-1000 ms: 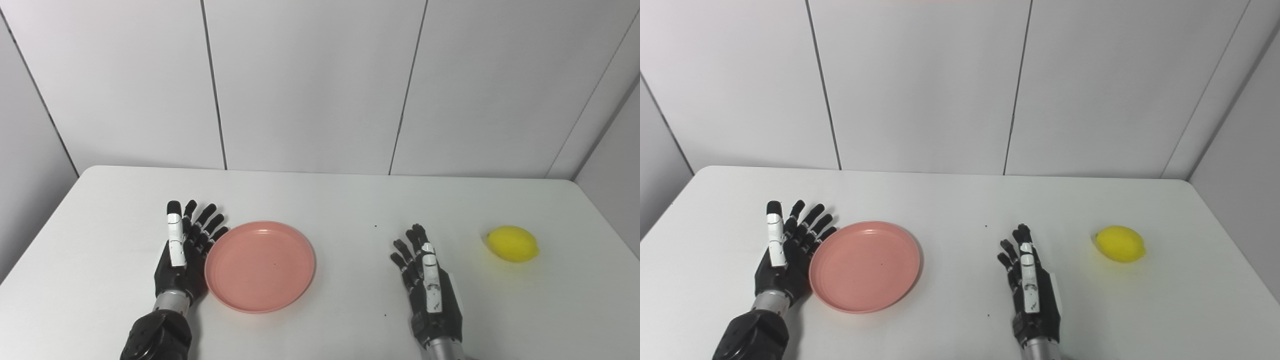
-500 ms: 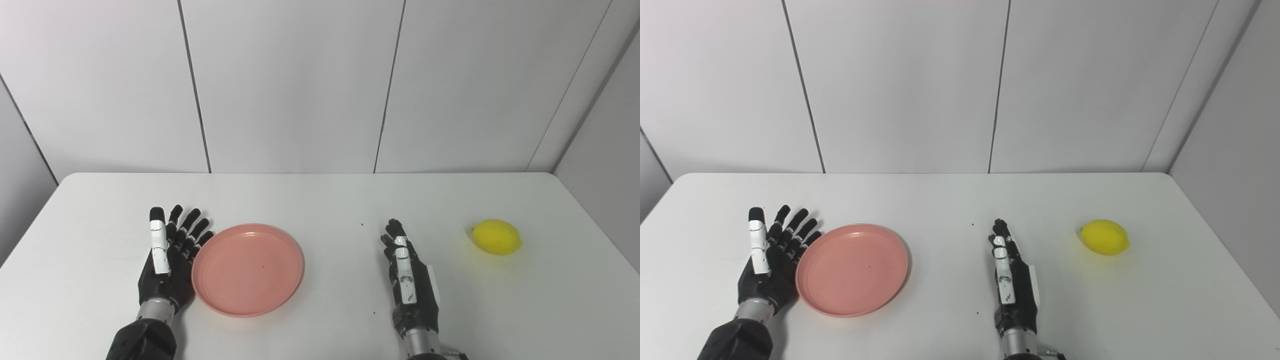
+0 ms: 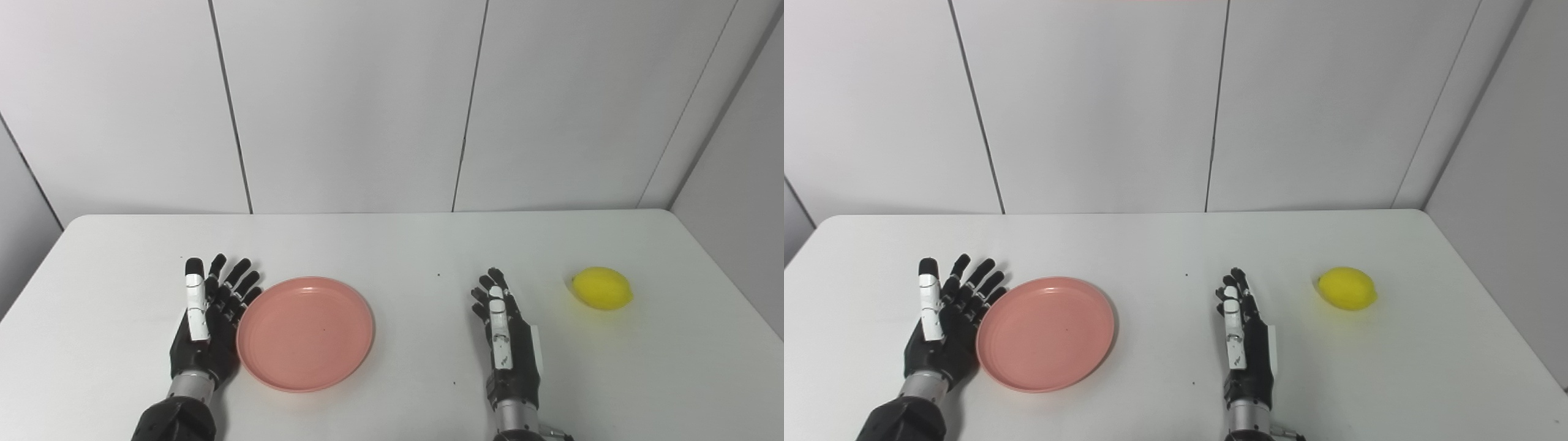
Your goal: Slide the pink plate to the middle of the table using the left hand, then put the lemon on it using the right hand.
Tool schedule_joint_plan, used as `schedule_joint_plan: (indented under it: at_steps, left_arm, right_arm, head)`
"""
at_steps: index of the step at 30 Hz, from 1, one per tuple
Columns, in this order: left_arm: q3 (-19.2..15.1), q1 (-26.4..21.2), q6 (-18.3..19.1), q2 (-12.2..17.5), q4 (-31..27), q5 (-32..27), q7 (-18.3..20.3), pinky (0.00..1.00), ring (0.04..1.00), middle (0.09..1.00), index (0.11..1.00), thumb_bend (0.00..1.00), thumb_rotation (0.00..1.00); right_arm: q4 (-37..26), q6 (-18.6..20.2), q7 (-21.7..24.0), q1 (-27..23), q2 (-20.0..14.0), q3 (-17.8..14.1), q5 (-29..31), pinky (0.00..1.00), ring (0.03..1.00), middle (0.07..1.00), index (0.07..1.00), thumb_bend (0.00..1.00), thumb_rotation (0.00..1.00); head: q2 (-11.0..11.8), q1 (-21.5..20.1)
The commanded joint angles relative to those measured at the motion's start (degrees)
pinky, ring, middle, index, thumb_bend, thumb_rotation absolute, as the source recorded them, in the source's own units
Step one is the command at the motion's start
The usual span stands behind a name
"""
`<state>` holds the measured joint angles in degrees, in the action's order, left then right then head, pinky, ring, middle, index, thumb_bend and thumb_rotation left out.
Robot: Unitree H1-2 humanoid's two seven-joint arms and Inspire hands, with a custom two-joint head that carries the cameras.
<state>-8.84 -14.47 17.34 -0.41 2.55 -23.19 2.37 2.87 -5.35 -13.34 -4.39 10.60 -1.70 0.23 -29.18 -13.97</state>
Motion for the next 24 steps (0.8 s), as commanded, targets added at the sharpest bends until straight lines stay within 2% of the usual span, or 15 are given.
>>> schedule_joint_plan:
  at_steps: [1,5,12,24]
  left_arm:
    - [0.5,1.0,1.2,-0.5,-0.1,0.3,0.2,0.93,0.905,0.916,0.996,0.78,0.89]
    - [0.9,1.0,1.1,-0.8,0.1,0.4,0.1,0.94,0.902,0.913,0.998,0.79,0.89]
    - [2.0,1.1,0.8,-1.5,0.6,1.1,0.0,0.89,0.874,0.874,0.979,0.78,0.88]
    - [2.8,0.7,1.3,-3.9,0.3,0.5,0.2,0.88,0.864,0.887,0.975,0.78,0.89]
  right_arm:
    - [3.6,-2.4,-1.4,2.5,2.1,-0.7,-0.7,0.84,0.816,0.854,0.933,0.61,0.84]
    - [3.8,-3.2,-2.5,2.6,2.1,-0.4,-0.4,0.84,0.808,0.849,0.948,0.59,0.83]
    - [4.2,-4.6,-4.1,2.4,2.0,-0.4,-0.2,0.83,0.802,0.843,0.931,0.57,0.81]
    - [4.1,-3.4,-4.8,2.4,1.5,0.0,-0.4,0.80,0.787,0.829,0.897,0.58,0.80]
  head:
    - [0.0,0.1]
    - [0.1,0.3]
    - [0.4,0.8]
    - [0.5,1.3]
